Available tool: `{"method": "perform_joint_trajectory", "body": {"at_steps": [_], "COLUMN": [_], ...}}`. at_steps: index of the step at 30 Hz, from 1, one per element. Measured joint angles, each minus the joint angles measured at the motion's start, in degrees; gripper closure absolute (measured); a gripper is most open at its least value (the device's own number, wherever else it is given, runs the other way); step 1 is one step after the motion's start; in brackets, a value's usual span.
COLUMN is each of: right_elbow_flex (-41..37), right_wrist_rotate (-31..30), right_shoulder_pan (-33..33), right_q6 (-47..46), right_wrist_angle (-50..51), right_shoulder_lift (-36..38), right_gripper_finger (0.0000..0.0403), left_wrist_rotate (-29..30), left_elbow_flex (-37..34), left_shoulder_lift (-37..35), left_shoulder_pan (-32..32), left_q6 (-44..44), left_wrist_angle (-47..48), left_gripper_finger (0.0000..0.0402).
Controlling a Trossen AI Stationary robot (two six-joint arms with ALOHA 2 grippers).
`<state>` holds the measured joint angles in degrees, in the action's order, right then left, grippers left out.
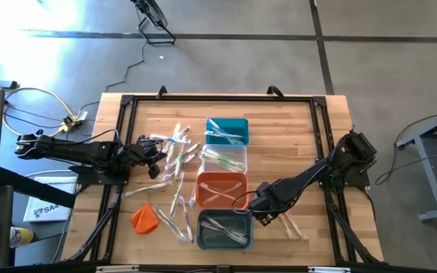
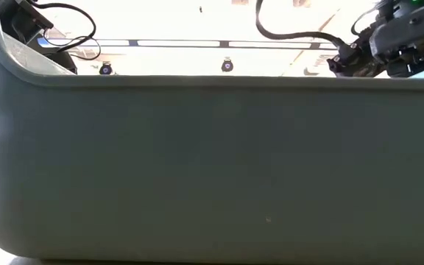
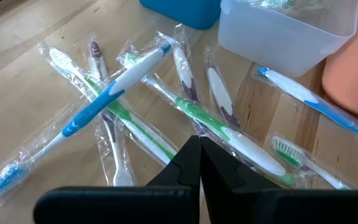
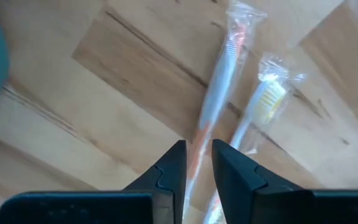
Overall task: Pick & Place Toothbrushes
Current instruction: Put the orange toothbrush into the orange bin
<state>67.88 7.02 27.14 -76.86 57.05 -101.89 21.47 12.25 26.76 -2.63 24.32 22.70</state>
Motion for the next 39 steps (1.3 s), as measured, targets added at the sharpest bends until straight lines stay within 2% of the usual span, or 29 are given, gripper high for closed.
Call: {"method": "perform_joint_trajectory", "body": {"at_steps": [9, 16, 23, 31, 39], "right_elbow_flex": [-0.3, -5.4, -10.0, -10.4, -10.4], "right_wrist_rotate": [-2.5, -2.5, -2.1, -2.4, -2.4], "right_shoulder_pan": [1.3, 2.9, 4.4, 4.4, 4.4], "right_q6": [0.0, -5.0, -7.4, -7.0, -6.9], "right_wrist_angle": [-0.5, -5.3, -14.6, -15.6, -15.7], "right_shoulder_lift": [-0.7, -0.7, -0.5, -0.4, -0.5], "right_gripper_finger": [0.0334, 0.0334, 0.0334, 0.0334, 0.0366], "left_wrist_rotate": [0.0, 0.0, 0.0, 0.0, 0.0], "left_elbow_flex": [0.0, 0.0, 0.0, 0.0, 0.0], "left_shoulder_lift": [0.0, 0.0, 0.0, 0.0, 0.0], "left_shoulder_pan": [0.0, 0.0, 0.0, 0.0, 0.0], "left_q6": [0.0, 0.0, 0.0, 0.0, 0.0], "left_wrist_angle": [0.0, 0.1, 0.3, 0.3, 0.2], "left_gripper_finger": [0.0401, 0.0401, 0.0401, 0.0401, 0.0401]}}
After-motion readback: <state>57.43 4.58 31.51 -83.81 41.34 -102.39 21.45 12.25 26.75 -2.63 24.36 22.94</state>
